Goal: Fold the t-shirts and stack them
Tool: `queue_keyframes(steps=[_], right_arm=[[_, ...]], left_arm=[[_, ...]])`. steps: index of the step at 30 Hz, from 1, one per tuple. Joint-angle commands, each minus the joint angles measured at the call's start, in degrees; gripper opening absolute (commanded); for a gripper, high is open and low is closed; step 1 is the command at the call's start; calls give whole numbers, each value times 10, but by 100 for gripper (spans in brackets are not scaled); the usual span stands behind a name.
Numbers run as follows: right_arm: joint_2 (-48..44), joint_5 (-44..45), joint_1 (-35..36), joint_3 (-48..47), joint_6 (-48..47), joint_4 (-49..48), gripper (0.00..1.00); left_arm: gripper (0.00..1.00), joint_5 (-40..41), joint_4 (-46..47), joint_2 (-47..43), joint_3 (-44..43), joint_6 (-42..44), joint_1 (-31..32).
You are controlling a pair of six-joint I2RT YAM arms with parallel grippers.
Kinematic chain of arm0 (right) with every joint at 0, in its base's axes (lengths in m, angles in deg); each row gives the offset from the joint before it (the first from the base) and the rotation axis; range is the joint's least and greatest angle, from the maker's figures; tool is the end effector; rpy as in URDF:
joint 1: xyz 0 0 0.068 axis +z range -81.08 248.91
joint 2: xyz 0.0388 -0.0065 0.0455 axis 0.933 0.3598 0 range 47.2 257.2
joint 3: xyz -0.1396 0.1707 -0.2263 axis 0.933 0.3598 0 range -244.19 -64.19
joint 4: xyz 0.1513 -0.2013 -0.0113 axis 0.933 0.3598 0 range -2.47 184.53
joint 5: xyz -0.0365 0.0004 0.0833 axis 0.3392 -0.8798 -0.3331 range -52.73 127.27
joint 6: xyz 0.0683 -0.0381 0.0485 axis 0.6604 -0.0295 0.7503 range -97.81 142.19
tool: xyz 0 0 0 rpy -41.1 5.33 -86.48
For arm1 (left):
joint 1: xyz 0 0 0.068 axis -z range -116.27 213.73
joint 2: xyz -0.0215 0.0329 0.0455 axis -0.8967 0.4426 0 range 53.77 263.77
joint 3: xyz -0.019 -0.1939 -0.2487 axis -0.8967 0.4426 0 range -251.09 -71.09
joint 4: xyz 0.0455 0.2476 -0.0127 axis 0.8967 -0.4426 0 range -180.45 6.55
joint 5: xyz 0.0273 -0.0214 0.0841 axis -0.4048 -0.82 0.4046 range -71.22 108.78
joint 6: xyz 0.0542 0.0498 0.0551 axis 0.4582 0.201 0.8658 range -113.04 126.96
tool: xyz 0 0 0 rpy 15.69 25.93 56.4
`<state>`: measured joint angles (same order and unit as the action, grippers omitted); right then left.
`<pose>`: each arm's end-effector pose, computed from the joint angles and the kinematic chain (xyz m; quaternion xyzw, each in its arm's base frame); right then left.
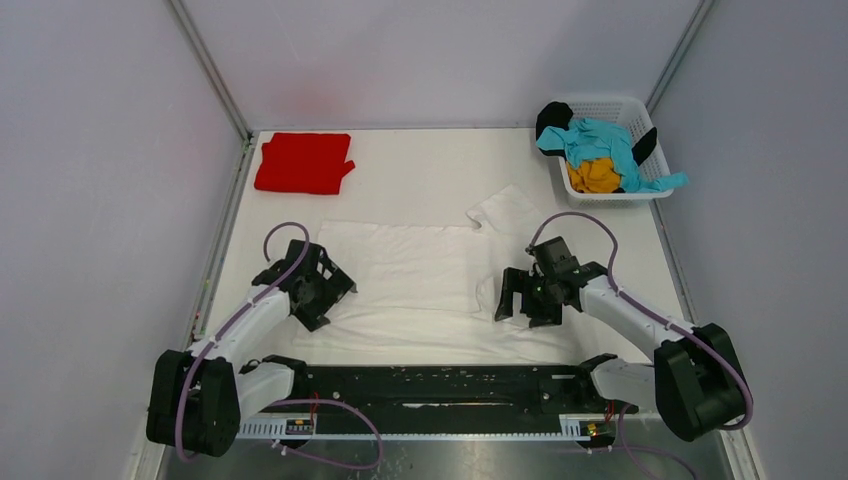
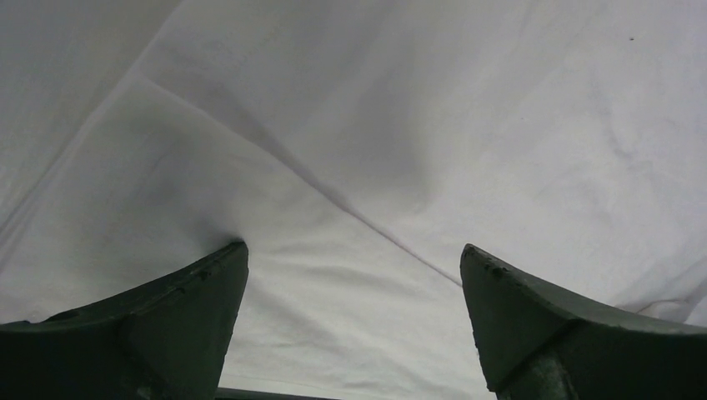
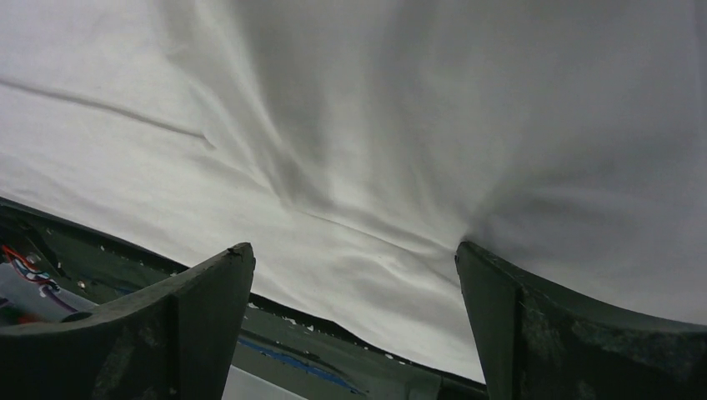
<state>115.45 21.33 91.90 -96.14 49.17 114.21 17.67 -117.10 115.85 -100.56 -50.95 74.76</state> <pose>0.1756 0.0990 0.1724 0.0012 0.9635 0.2199 0.1528 0.1655 -0.0340 0.1666 -0.3874 0.8986 -0.1242 0.1642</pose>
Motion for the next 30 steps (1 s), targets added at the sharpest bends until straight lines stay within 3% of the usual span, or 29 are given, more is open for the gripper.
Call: queue_keyframes(steps=[1,9,16,23,30], right_arm=[[-27,32,1,-34,-6,49,100],[-12,94,0,-140,-13,18,100],[18,86,-3,-165,-39,2,99],[49,89,-7,-171,-55,5,100],[58,98,-10,-169,-60,6,99]], left_arm=[[99,22,-69,-12,-14,15,-1],[99,109,-57,92,-196,90,-38],[98,112,-33,321,-392,124,-103],[79,165,-133,540,-626,154,-109],[67,149,-143,604,-673,178,-110]])
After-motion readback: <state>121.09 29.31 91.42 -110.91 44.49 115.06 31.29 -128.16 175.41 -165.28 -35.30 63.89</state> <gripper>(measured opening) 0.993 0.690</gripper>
